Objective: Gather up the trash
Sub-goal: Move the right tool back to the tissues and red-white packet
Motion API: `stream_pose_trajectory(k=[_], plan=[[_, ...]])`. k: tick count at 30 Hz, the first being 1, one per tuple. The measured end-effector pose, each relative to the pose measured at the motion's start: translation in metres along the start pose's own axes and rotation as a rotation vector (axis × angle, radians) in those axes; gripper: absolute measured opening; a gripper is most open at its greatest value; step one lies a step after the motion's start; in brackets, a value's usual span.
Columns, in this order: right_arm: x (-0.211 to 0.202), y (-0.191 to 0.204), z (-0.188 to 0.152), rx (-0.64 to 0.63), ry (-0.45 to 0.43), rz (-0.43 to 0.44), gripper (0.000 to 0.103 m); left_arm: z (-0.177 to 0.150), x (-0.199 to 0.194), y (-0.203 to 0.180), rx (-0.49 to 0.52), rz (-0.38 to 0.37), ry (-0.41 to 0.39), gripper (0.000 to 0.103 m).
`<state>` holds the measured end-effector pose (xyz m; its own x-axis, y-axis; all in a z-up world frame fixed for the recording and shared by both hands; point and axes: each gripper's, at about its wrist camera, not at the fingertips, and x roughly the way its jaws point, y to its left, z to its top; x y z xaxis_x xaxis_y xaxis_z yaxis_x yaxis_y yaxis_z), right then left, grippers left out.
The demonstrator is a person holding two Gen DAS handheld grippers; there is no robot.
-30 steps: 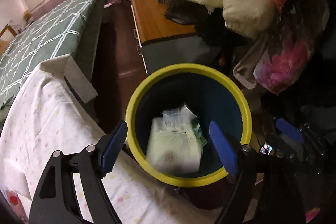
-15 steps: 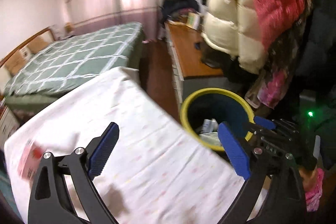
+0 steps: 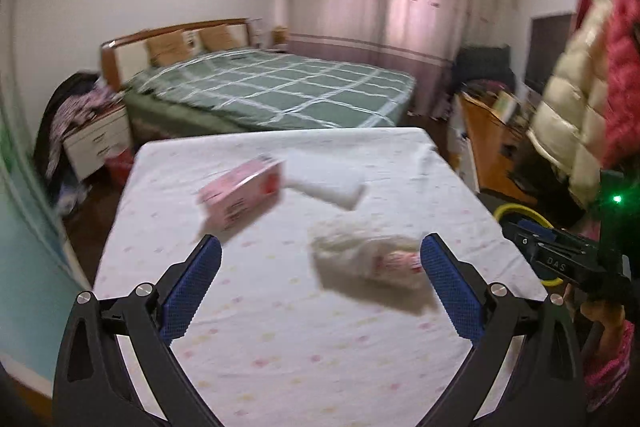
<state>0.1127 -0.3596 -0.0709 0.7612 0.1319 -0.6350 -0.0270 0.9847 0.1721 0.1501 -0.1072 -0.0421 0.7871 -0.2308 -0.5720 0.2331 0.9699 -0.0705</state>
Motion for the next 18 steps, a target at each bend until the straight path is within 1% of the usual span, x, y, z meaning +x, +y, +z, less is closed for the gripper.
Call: stream_pose_trajectory(k=[3, 5, 8, 12, 16, 18], plan=[[0.013, 0.036, 0.009, -0.052, 0.019, 0.061, 0.038, -0.009, -0.004, 0.024, -0.036, 0.025, -0.004, 0.098], [0.022, 0.056, 0.014, -0.083, 0.034, 0.097, 0.038, -0.013, -0.005, 0.036, -0.05, 0.027, -0.006, 0.098], [0.037, 0.083, 0.018, -0.106, 0.067, 0.148, 0.038, -0.018, -0.002, 0.038, -0.061, 0.017, 0.0, 0.098], [0.063, 0.106, 0.018, -0.1, 0.14, 0.2, 0.038, -0.023, 0.004, 0.039, -0.066, 0.008, 0.016, 0.098], [0.081, 0.114, 0.02, -0.096, 0.184, 0.193, 0.039, -0.026, 0.007, 0.04, -0.078, 0.008, 0.022, 0.098], [0.086, 0.116, 0.024, -0.09, 0.201, 0.204, 0.039, -0.027, 0.008, 0.041, -0.085, 0.008, 0.025, 0.098]])
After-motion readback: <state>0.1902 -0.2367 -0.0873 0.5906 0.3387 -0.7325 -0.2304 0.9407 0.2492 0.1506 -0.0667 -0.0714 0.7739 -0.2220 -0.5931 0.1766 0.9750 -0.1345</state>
